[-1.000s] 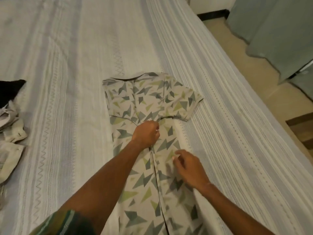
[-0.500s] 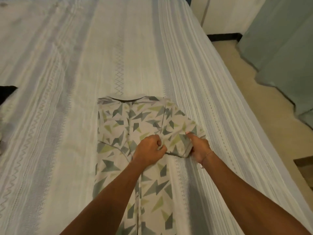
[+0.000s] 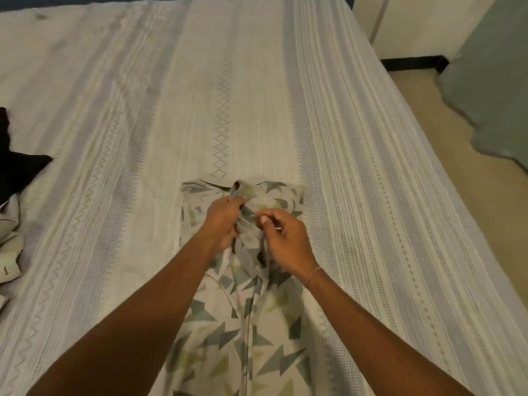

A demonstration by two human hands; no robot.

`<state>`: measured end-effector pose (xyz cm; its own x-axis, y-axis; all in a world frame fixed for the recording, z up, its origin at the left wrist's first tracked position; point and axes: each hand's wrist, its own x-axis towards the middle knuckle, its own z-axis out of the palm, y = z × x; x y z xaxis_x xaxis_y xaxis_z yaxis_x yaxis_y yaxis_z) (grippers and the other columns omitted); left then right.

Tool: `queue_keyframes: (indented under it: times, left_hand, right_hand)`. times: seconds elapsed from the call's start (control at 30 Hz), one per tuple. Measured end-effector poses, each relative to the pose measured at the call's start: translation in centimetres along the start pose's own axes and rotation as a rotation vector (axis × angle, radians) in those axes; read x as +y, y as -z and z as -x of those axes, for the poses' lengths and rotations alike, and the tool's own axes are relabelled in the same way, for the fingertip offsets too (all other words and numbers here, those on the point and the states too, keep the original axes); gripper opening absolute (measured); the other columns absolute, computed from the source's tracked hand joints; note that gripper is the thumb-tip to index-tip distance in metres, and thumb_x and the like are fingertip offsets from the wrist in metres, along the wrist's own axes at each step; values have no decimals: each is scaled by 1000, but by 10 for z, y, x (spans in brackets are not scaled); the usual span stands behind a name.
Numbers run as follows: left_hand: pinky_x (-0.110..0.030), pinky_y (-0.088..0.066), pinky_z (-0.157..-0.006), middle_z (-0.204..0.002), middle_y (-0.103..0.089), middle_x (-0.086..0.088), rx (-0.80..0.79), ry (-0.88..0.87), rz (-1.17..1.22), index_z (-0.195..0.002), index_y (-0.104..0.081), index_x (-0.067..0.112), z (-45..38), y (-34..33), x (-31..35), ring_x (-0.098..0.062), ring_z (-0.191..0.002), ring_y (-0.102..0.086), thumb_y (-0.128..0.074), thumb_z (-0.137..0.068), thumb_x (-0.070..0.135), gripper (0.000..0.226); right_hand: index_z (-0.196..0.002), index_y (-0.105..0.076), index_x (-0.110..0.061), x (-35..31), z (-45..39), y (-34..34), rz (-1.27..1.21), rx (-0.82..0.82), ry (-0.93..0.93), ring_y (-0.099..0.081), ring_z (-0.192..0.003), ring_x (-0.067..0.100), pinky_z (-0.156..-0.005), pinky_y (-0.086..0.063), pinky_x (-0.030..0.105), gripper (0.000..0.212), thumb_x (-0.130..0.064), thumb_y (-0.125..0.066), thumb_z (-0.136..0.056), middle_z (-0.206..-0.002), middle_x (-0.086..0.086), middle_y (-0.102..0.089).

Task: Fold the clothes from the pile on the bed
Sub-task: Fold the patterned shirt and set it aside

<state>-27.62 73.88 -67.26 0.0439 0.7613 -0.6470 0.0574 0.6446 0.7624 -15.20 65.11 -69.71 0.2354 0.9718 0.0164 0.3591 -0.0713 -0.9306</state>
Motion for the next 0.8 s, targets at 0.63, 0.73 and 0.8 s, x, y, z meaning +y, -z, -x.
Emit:
queue_keyframes:
  times: [0.63, 0.73, 0.8]
  left_hand:
    - [-37, -61, -54, -99, -68, -18, 206, 97, -254, -116, -60, 2, -40, 78, -39, -27, -76, -69, -74, -91, 24, 35]
    - [-33, -59, -54, -83, -66, -17, 266, 150, -368, -96, -60, 1, -42, 81, -39, -23, -59, -62, -78, -82, 8, 23]
    - [-35, -59, -53, -81, -64, -18, 261, 185, -358, -87, -59, 0, -44, 85, -33, -25, -59, -61, -69, -85, -2, 11]
  right_hand:
    - [-161, -13, -17, 84, -18, -36, 1024, -128, 18, 2, -155, 34, -124, 2, 57, 69, -57, -14, -104, -167, 16, -7]
    - [-156, -27, -6, 68, -2, -53, 918, -89, 136, -12, -154, 34, -125, -9, 55, 58, -38, -26, -107, -164, 20, -20]
    - [-154, -31, -4, 67, 14, -67, 784, -158, 179, -17, -153, 30, -123, -20, 53, 54, -31, -28, -107, -163, 17, -26]
